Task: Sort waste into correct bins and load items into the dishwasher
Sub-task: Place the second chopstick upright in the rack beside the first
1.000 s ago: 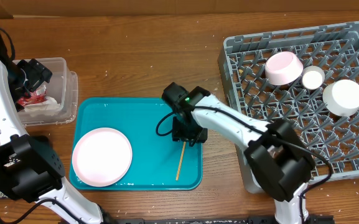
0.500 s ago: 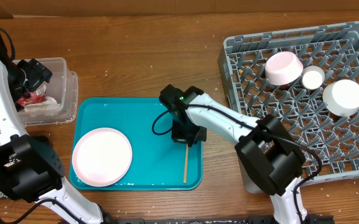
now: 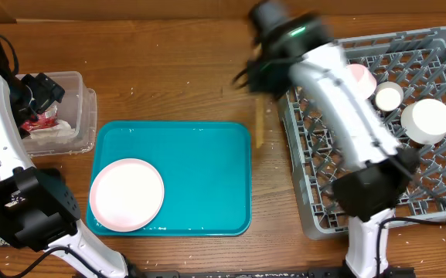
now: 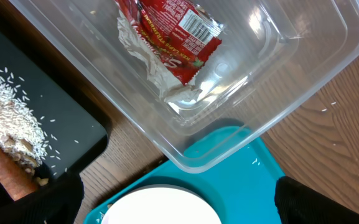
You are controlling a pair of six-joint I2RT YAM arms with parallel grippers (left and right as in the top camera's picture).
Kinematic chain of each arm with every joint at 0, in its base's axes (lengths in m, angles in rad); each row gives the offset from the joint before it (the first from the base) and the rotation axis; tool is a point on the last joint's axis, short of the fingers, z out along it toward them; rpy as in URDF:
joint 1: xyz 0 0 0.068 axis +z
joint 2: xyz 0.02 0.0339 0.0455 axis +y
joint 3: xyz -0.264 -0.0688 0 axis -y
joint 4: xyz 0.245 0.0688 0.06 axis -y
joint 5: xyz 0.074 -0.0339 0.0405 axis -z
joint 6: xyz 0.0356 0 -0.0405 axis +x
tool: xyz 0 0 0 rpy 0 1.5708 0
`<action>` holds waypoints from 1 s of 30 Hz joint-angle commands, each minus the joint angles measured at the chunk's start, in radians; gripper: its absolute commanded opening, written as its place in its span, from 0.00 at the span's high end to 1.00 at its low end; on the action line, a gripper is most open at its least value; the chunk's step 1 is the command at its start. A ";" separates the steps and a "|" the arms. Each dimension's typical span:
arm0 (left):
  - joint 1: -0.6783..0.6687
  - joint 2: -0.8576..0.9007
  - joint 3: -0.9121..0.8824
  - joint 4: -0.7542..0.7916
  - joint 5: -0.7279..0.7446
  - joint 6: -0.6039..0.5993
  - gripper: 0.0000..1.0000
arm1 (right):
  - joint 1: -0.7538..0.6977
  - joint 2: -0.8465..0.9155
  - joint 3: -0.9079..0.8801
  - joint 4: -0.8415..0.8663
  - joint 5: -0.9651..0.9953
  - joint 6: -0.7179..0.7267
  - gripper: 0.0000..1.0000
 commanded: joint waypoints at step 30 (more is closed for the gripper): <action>-0.007 -0.002 -0.002 0.000 -0.006 0.000 0.00 | -0.260 -0.071 -0.204 0.011 -0.134 -0.257 0.60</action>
